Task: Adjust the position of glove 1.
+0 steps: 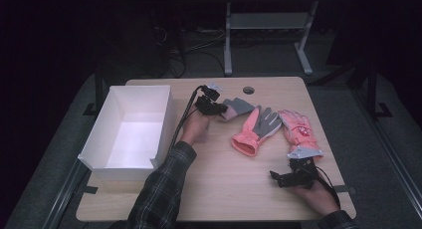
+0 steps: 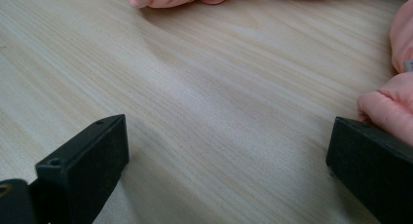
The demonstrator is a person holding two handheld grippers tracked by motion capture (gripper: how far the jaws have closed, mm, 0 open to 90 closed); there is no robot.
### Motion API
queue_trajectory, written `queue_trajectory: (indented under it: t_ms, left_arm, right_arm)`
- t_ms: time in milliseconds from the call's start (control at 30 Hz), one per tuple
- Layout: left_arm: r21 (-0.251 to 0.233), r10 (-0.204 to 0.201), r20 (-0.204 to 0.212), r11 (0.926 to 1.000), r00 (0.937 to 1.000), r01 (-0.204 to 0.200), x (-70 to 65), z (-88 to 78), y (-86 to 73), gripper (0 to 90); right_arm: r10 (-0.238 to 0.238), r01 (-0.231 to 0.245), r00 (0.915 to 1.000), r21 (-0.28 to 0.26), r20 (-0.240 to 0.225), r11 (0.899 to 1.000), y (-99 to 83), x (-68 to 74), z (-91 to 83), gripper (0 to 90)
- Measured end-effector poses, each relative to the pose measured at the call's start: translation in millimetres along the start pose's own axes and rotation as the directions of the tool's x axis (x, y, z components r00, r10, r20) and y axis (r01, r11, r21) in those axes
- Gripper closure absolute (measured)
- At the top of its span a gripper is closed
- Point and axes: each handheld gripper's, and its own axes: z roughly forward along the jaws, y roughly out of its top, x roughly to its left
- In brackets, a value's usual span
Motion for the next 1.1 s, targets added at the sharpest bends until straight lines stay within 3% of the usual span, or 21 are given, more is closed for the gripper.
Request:
queue_trajectory:
  t_ms: [367,667,867,1100]
  left_arm:
    - [-0.063,-0.008,0.022,0.998,0.9997,0.009,-18.0,-37.9,0.1,84.4]
    - [-0.113,0.032,0.048,0.9933,0.9983,-0.027,-39.1,-68.0,0.2,84.4]
    - [-0.125,0.064,0.074,0.9907,0.9951,-0.055,-56.3,-80.3,-10.9,84.4]
    - [-0.137,0.074,0.117,0.9888,0.9903,-0.058,-69.5,-93.5,-25.9,84.4]
  right_arm:
    - [0.007,-0.007,1.0,0.004,0.0,1.0,0.1,0.4,0.0,1.2]
    - [0.005,-0.005,1.0,0.004,0.002,1.0,0.2,0.3,0.1,1.2]
    - [0.006,-0.006,1.0,0.004,0.001,1.0,0.2,0.3,0.1,1.2]
    - [0.005,-0.005,1.0,0.005,0.001,1.0,0.3,0.2,0.2,1.2]
